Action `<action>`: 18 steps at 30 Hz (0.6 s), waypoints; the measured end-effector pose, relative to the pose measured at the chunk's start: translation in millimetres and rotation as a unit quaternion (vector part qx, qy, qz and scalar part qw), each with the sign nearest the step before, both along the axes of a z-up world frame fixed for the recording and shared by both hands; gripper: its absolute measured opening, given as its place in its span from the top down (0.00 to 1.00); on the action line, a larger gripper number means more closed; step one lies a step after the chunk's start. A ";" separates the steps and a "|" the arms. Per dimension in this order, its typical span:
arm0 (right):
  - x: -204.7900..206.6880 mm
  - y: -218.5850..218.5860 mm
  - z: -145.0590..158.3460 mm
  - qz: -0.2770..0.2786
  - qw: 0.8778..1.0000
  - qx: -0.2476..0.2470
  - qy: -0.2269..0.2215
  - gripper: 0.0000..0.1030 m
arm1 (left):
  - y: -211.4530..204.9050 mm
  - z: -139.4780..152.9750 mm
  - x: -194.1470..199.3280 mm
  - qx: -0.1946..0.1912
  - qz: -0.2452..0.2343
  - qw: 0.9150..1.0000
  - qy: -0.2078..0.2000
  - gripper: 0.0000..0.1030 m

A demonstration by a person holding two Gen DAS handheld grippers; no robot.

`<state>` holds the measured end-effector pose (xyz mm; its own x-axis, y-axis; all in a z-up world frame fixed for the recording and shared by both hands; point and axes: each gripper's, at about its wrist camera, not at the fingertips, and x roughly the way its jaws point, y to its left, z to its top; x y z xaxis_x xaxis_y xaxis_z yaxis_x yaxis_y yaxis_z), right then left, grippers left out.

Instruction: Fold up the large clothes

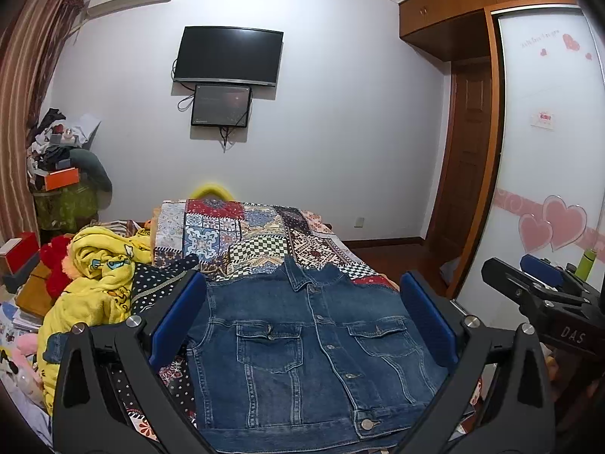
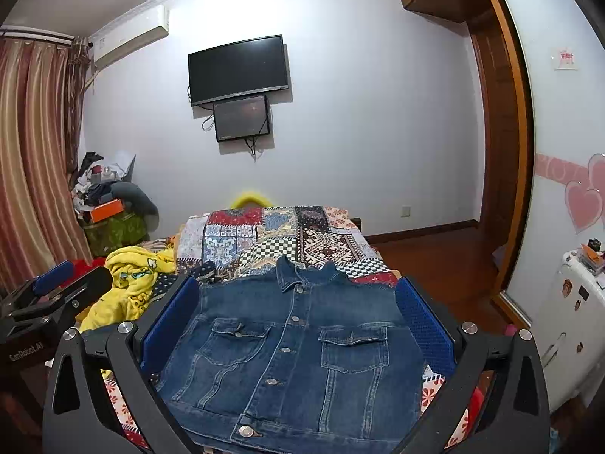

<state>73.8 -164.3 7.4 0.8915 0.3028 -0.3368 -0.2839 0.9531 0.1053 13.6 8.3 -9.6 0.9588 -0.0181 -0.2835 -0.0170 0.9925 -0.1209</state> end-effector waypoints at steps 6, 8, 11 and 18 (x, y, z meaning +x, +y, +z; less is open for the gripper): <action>0.7 -0.2 0.4 0.001 1.000 -0.003 0.000 0.00 | -0.6 -0.6 0.5 0.003 -0.001 1.000 -0.003 0.00; 0.4 0.0 1.0 0.002 1.000 -0.004 0.000 0.00 | -1.0 0.2 1.0 0.003 -0.001 1.000 -0.003 0.00; 0.5 0.5 1.7 0.000 1.000 -0.005 -0.001 0.00 | -1.0 -0.3 1.6 0.003 -0.001 1.000 -0.001 0.00; 0.4 1.4 1.5 0.001 1.000 -0.005 0.000 0.00 | -0.5 -1.1 1.9 -0.001 0.002 1.000 0.000 0.00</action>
<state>74.2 -163.0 8.9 0.8912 0.3010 -0.3395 -0.2855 0.9536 0.0959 15.5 7.8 -10.7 0.9591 -0.0151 -0.2827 -0.0207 0.9922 -0.1230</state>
